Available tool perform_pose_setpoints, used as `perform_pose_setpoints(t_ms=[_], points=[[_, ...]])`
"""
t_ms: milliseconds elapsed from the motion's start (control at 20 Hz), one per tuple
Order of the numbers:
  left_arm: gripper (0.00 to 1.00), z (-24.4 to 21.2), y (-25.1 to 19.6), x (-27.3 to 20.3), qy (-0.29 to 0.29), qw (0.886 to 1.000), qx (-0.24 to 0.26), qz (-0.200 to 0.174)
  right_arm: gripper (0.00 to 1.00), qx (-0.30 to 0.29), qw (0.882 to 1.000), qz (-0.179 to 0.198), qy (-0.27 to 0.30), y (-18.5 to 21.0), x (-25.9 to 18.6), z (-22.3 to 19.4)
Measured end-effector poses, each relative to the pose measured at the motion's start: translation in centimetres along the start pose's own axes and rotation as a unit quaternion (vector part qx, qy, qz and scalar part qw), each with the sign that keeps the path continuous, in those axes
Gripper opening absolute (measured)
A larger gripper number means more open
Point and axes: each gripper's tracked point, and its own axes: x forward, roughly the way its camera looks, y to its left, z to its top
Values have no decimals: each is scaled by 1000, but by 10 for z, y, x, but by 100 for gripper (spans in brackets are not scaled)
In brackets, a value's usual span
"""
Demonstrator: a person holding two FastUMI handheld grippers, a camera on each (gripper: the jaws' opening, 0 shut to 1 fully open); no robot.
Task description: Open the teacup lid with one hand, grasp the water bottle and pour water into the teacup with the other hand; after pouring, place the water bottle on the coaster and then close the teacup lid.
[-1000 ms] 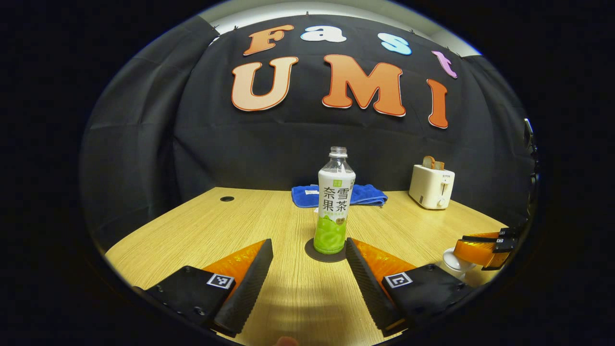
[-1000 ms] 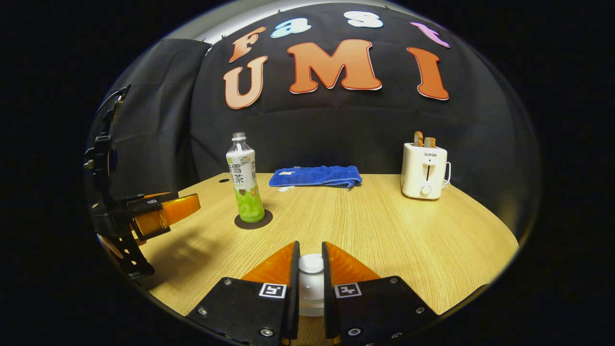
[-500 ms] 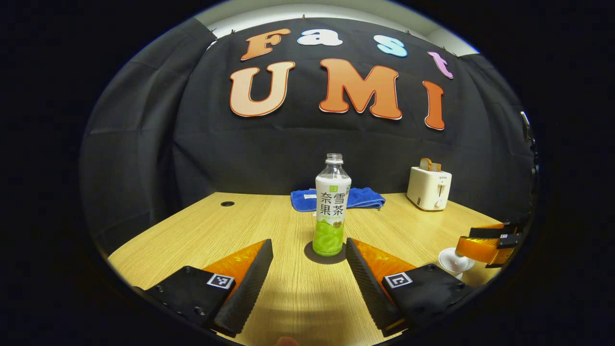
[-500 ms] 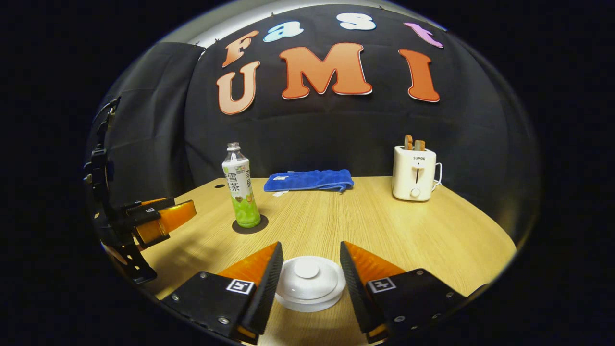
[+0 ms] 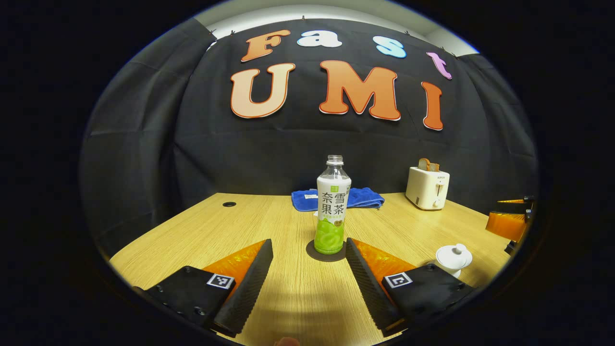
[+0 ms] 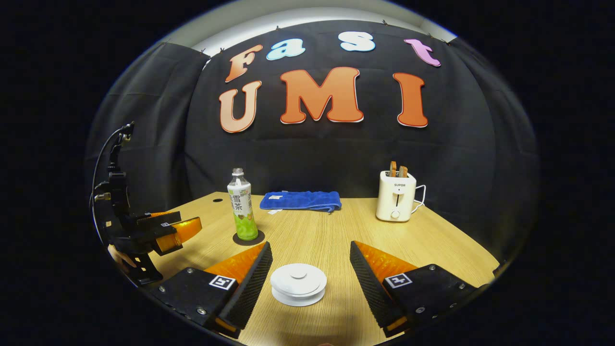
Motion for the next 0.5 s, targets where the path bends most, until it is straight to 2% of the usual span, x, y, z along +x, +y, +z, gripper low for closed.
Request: perform_pose_setpoints(t_ms=[50,250,500], points=[[95,3,-1,-2,-4,1000,1,-1,97,0,1000,-5,-3,-3,-2,2],[98,18,3,-19,-20,1000,23,7,97,3,1000,-14,-5,-9,-4,2],[98,13,-4,-19,-16,1000,16,-4,97,3,1000,-14,-4,-8,-4,3]])
